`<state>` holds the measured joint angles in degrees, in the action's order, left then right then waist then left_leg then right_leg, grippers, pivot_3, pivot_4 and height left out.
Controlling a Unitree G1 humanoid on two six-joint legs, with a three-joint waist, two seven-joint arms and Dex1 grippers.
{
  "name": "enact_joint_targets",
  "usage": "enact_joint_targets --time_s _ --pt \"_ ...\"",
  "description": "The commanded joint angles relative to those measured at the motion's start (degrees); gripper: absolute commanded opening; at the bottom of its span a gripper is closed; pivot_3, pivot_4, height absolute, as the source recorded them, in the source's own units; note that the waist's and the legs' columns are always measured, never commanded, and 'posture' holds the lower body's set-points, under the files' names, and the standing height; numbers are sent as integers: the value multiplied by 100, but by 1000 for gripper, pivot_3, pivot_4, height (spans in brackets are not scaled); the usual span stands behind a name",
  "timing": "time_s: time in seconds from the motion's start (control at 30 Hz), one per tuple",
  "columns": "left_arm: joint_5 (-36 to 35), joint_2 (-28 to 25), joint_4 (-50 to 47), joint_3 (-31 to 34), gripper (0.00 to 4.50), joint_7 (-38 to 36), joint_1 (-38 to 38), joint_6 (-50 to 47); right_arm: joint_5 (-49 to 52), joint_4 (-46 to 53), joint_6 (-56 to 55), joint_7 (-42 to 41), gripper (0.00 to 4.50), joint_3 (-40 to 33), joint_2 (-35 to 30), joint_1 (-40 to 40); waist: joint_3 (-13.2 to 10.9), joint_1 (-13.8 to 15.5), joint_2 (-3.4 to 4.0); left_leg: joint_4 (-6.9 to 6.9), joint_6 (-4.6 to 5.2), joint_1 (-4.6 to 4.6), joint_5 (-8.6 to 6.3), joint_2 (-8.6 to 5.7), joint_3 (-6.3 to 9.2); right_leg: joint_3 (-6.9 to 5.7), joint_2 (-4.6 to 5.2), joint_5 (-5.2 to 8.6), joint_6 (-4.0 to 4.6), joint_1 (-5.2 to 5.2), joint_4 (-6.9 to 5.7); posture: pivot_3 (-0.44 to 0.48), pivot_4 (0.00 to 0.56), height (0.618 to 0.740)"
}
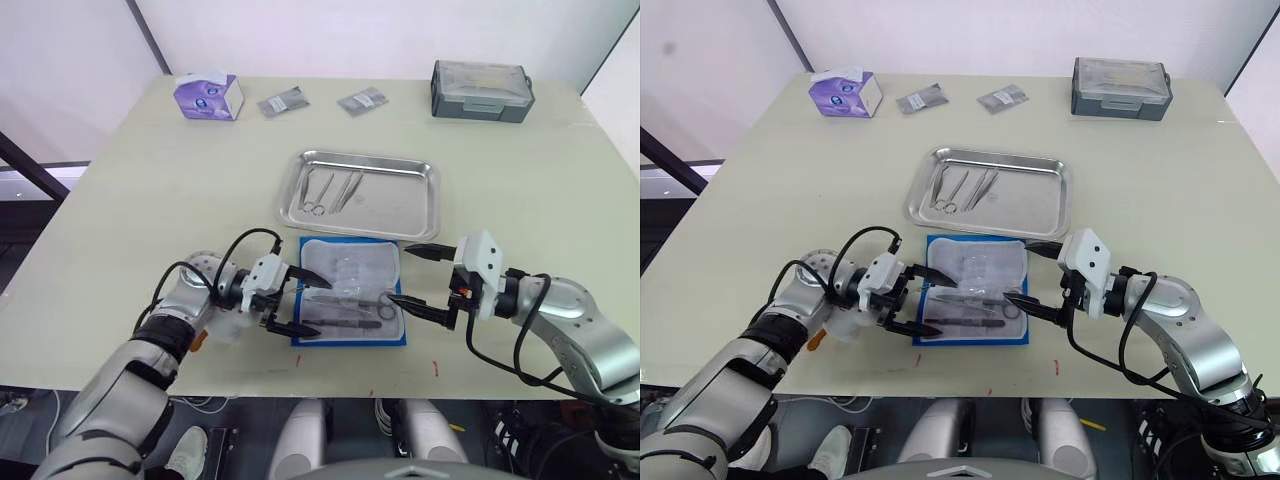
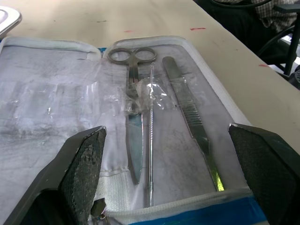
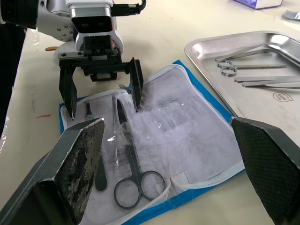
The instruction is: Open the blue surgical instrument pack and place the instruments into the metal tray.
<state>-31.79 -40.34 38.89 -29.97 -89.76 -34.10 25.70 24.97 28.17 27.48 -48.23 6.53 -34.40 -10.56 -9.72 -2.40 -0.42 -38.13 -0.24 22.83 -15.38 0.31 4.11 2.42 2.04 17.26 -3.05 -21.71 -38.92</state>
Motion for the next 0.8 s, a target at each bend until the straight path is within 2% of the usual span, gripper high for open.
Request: enact_joint_targets --time_s 0.03,0.33,0.8 --pt "-5 65 359 -221 4419 -274 169 178 -117 217 -1 39 4500 274 50 -117 2 -2 4 0 0 0 0 0 0 0 0 0 0 0 0 0 150 738" --pt "-263 117 462 -422 4419 -274 113 199 -999 -444 116 167 4500 1174 157 -730 16 1 26 -2 0 -7 0 -2 -5 5 0 0 0 2 -2 0 150 738" --pt "-259 107 468 -503 4419 -274 65 187 -1656 -747 624 226 4500 1717 226 -1183 20 -1 34 -4 0 -7 0 -2 -4 4 0 0 0 1 -4 0 150 738"
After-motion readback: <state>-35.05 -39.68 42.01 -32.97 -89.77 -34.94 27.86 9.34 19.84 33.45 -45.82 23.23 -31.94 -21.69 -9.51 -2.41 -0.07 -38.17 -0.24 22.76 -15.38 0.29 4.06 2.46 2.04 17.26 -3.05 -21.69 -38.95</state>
